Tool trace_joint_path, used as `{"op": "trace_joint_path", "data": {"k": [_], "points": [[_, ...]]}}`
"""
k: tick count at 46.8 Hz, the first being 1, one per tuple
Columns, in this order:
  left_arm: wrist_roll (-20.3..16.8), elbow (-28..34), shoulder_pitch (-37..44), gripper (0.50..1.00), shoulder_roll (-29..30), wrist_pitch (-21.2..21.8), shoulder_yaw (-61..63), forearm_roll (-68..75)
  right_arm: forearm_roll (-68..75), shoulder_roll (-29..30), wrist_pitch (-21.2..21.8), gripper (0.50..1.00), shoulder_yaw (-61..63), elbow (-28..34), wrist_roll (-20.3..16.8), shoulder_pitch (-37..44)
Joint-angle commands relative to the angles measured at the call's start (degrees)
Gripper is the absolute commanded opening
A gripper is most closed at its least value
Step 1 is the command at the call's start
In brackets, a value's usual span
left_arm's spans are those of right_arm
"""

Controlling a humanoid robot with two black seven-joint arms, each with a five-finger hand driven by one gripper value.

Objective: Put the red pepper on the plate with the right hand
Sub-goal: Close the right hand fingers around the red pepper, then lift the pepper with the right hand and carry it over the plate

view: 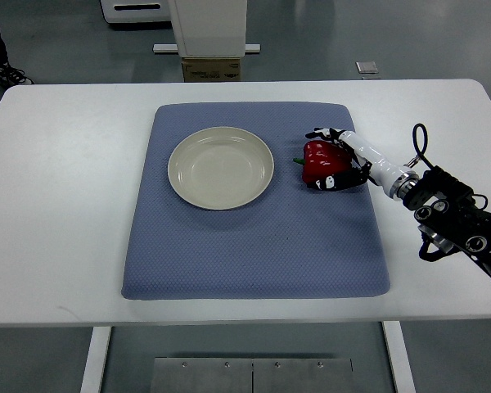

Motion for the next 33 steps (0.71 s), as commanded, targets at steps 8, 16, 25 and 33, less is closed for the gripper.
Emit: {"op": "trace_joint_path", "data": {"k": [8, 16, 25, 33], "points": [[0.0, 0.0, 0.0, 1.0, 0.0, 0.0, 0.0, 0.0, 0.0, 0.0, 0.2, 0.696, -0.4, 0.0, 0.1, 0.1], [0.0, -0.1, 0.0, 1.0, 0.0, 0.0, 0.0, 0.0, 0.0, -0.1, 0.2, 0.5, -0.4, 0.0, 0.2, 0.1], [0.0, -0.1, 0.0, 1.0, 0.0, 0.0, 0.0, 0.0, 0.4, -0.1, -0.1, 0.5, 0.3, -0.1, -0.2, 1.0], [0.0, 0.0, 0.1, 1.0, 0.0, 0.0, 0.0, 0.0, 1.0, -0.1, -0.9, 0.5, 1.8, -0.2, -0.4, 2.1]]}}
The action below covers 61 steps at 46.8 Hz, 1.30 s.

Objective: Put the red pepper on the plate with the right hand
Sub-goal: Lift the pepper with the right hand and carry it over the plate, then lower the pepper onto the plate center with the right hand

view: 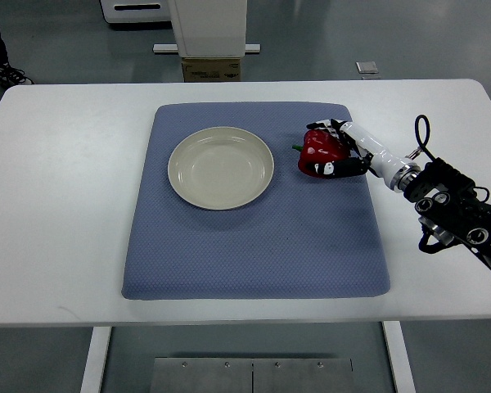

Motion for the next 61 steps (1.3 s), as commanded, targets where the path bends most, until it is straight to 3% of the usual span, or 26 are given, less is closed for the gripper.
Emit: {"op": "trace_joint_path", "data": {"k": [1, 15, 39, 52, 61], "points": [[0.0, -0.1, 0.0, 1.0, 0.0, 0.0, 0.0, 0.0, 0.0, 0.0, -0.1, 0.5, 0.7, 0.1, -0.1, 0.6], [0.0, -0.1, 0.0, 1.0, 0.0, 0.0, 0.0, 0.0, 0.2, 2.7, 0.1, 0.5, 0.6, 0.1, -2.0, 3.6], [0.0, 0.0, 0.0, 1.0, 0.0, 0.0, 0.0, 0.0, 0.2, 13.9, 0.1, 0.5, -2.8, -0.8, -5.7, 9.1], [0.0, 0.0, 0.0, 1.0, 0.0, 0.0, 0.0, 0.0, 0.2, 15.0, 0.1, 0.5, -4.8, -0.4, -4.9, 9.4], [0.0, 0.0, 0.0, 1.0, 0.0, 0.0, 0.0, 0.0, 0.6, 15.0, 0.2, 0.5, -6.1, -0.2, -1.3, 8.8]]}}
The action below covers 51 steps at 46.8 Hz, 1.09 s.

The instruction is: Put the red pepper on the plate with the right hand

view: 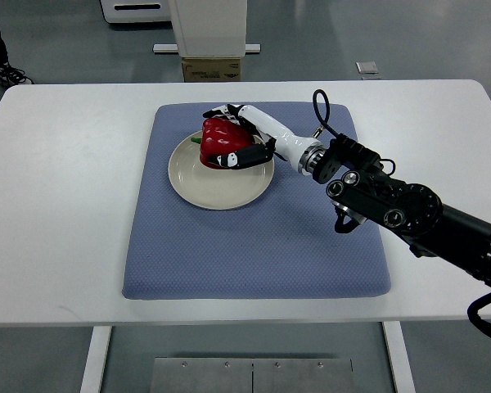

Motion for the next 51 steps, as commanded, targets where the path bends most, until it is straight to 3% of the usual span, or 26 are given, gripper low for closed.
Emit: {"op": "trace_joint_path", "data": {"k": [1, 39, 44, 47, 50, 51], "points": [[0.0, 0.0, 0.0, 1.0, 0.0, 0.0, 0.0, 0.0, 0.1, 0.0, 0.0, 0.5, -0.7, 0.1, 1.1, -0.4], [0.0, 0.0, 0.0, 1.0, 0.0, 0.0, 0.0, 0.0, 0.1, 0.0, -0.2, 0.502, -3.3, 0.0, -0.9, -2.1], [0.0, 0.0, 0.0, 1.0, 0.0, 0.0, 0.0, 0.0, 0.2, 0.0, -0.3, 0.758, -3.3, 0.0, -0.9, -2.1], [0.0, -0.1, 0.0, 1.0, 0.0, 0.0, 0.0, 0.0, 0.2, 0.0, -0.5, 0.849, -3.2, 0.0, -0.9, -2.1], [0.0, 0.0, 0.0, 1.0, 0.0, 0.0, 0.0, 0.0, 0.2, 0.0, -0.5, 0.976, -3.2, 0.0, -0.9, -2.1], [0.0, 0.0, 0.0, 1.0, 0.0, 0.0, 0.0, 0.0, 0.2, 0.0, -0.5, 0.987, -3.2, 0.0, -0.9, -2.1]]}}
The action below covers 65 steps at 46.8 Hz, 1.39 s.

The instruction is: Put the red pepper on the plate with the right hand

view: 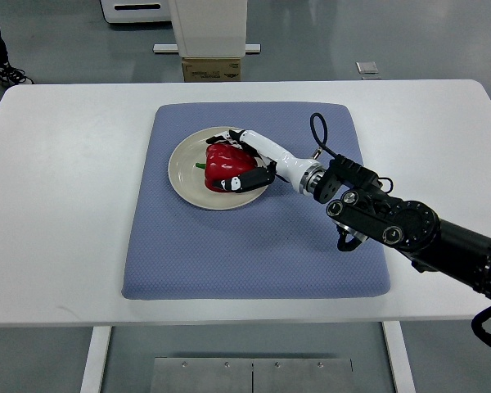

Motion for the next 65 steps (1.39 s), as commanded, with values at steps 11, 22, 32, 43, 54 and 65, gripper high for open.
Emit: {"op": "trace_joint_path", "data": {"k": [11, 22, 32, 43, 54, 65], "points": [[0.0, 0.0, 0.0, 1.0, 0.0, 0.0, 0.0, 0.0, 0.0, 0.0, 0.0, 1.0, 0.2, 0.0, -0.1, 1.0], [0.0, -0.1, 0.0, 1.0, 0.0, 0.0, 0.0, 0.0, 1.9, 0.0, 0.0, 1.0, 3.3, 0.1, -0.1, 1.0], [0.0, 0.0, 0.0, 1.0, 0.0, 0.0, 0.0, 0.0, 7.0, -3.4, 0.1, 1.0, 8.5, 0.2, 0.0, 0.3], [0.0, -0.1, 0.0, 1.0, 0.0, 0.0, 0.0, 0.0, 14.1, -9.0, 0.0, 1.0, 17.1, 0.1, 0.0, -4.5], [0.0, 0.0, 0.0, 1.0, 0.0, 0.0, 0.0, 0.0, 19.5, -11.5, 0.0, 1.0, 26.0, 0.3, 0.1, -10.6], [0.0, 0.0, 0.0, 1.0, 0.0, 0.0, 0.0, 0.0, 22.0, -11.6, -0.1, 1.0, 34.6, 1.1, 0.4, -16.4]]}}
